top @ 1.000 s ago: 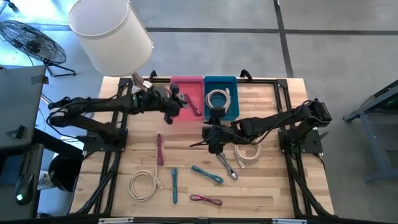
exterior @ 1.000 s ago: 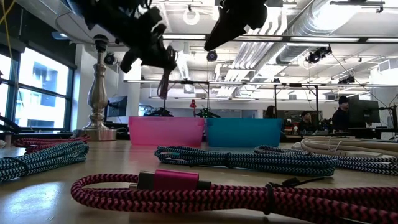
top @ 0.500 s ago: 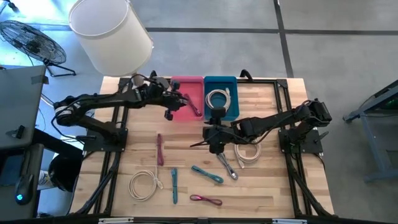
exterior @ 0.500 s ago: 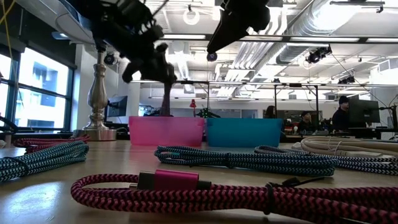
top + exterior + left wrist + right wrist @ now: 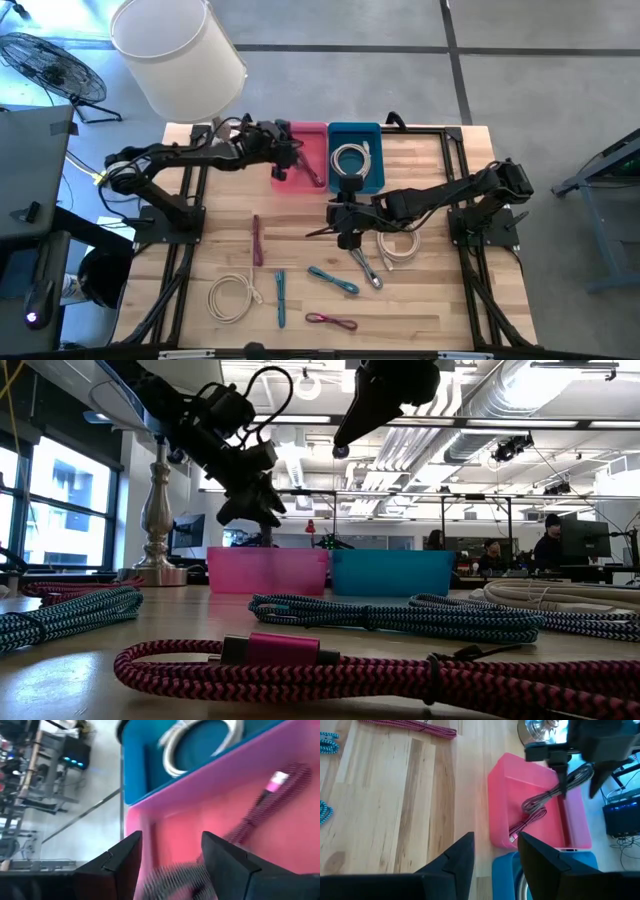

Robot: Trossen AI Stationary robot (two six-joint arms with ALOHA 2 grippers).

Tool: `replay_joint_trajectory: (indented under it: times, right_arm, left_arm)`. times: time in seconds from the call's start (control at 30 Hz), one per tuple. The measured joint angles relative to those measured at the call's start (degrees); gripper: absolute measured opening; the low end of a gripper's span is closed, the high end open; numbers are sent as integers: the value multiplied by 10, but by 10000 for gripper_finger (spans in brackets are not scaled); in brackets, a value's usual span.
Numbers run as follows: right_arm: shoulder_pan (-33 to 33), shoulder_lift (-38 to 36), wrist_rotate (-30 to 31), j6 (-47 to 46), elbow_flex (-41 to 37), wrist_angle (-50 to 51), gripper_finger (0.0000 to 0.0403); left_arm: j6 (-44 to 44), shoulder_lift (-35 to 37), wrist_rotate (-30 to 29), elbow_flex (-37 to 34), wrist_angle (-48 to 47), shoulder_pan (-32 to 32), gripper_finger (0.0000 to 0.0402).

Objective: Pick & Place USB Port
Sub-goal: Put the right black white charger cable into the pink bin

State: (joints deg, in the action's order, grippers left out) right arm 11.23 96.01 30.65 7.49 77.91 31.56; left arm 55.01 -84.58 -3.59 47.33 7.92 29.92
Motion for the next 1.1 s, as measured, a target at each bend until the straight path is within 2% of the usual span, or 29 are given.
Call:
replay_joint_trajectory:
  times: [0.2,0.43,0.6,0.73,0.93,1.1]
  right_arm:
    - [0,0,0,0,0,4,142]
    - [0,0,5,-3,0,13,142]
    - [-7,0,11,-35,0,54,142]
    - [-14,0,23,-69,0,102,142]
    - [-19,0,19,-90,-1,133,142]
    - [-19,0,6,-89,-1,133,142]
  left_arm:
    - [-29,4,49,25,9,25,200]
    - [-44,4,104,78,-14,15,200]
    - [-58,11,95,139,-85,4,200]
    - [-58,20,83,211,-206,-1,200]
    - [-61,22,24,353,-491,-5,200]
    - [-94,22,15,398,-661,-4,200]
